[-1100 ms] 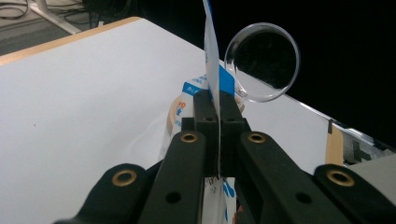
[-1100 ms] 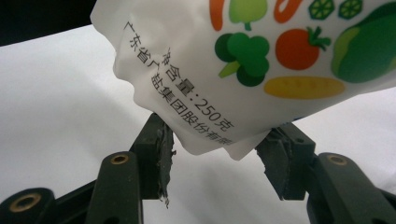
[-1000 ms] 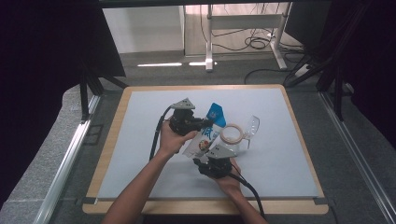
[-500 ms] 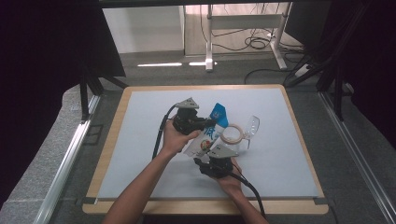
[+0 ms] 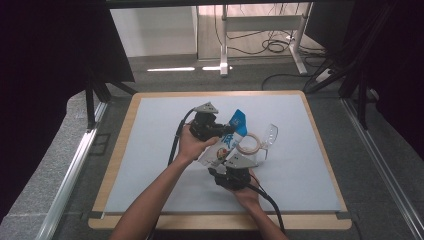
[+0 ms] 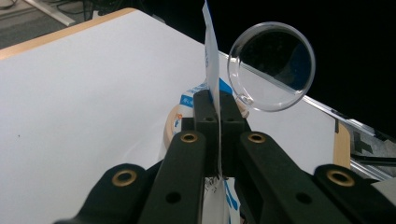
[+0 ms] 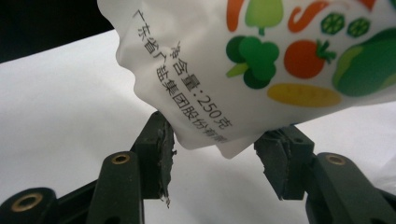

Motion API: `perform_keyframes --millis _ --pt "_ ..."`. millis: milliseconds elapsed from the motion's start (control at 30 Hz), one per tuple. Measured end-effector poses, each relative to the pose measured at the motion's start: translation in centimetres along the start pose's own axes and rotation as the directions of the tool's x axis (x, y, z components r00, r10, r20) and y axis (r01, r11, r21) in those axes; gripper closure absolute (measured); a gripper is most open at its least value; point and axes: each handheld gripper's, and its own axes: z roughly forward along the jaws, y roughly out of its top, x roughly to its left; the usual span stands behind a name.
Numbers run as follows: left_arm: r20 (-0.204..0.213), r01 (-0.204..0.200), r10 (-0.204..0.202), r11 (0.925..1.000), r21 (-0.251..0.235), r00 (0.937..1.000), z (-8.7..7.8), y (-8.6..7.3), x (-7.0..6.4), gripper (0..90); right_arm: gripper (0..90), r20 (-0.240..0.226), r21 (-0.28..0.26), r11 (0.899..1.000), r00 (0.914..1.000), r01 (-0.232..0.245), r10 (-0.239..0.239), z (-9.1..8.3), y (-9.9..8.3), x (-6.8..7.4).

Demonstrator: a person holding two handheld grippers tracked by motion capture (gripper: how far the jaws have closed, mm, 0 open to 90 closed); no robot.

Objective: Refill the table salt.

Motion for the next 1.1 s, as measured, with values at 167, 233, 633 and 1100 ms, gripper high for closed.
perform_keyframes --millis 167,233,633,1100 --pt "0.012 0.015 -0.015 0.9999 0.003 0.9998 0.4 0.0 0.3 90.0 48.8 0.001 0.004 1.0 1.0 -0.001 0.001 0.0 0.0 -0.1" --pt "0.013 0.015 -0.015 0.9999 0.003 0.9998 0.4 0.1 0.3 90.0 48.8 0.002 0.003 1.0 1.0 -0.001 0.001 0.1 -0.1 -0.2" --pt "0.022 -0.002 0.002 0.9997 0.023 0.9998 0.9 0.8 0.0 90.0 49.2 -0.003 -0.019 1.0 0.9999 -0.015 0.015 -0.2 0.0 -0.2" --pt "0.046 0.01 -0.012 0.9994 0.034 0.9989 1.5 1.0 0.4 90.0 50.1 -0.018 -0.037 0.999 0.9997 -0.017 0.016 -0.4 -0.1 -0.3"
